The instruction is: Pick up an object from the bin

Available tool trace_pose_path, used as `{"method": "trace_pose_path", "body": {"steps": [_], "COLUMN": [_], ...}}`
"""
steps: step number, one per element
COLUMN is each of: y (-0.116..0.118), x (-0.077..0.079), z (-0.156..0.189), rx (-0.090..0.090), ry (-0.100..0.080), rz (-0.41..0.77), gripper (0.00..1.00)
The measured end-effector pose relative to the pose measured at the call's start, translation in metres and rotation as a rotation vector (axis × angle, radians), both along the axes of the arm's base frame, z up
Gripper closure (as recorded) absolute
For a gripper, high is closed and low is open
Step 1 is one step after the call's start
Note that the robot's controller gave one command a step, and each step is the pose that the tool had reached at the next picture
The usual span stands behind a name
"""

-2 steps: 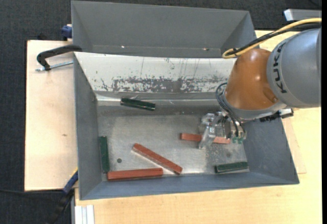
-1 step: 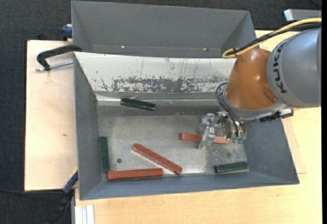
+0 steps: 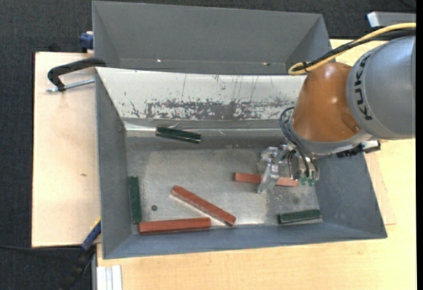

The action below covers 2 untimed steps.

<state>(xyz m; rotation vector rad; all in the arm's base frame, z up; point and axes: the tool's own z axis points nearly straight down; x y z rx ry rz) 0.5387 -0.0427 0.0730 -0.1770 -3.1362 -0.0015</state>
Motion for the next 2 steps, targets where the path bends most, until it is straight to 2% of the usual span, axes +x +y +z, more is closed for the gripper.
{"method": "trace_pose_path", "body": {"steps": [1,2], "y": [0.000,0.000], "x": [0.001,0.001], "z": [0.084,0.114], "rx": [0.000,0.000], "ry": [-0.002,-0.004], "rz": [0.000,0.000], "gripper": [1.00,1.00]}}
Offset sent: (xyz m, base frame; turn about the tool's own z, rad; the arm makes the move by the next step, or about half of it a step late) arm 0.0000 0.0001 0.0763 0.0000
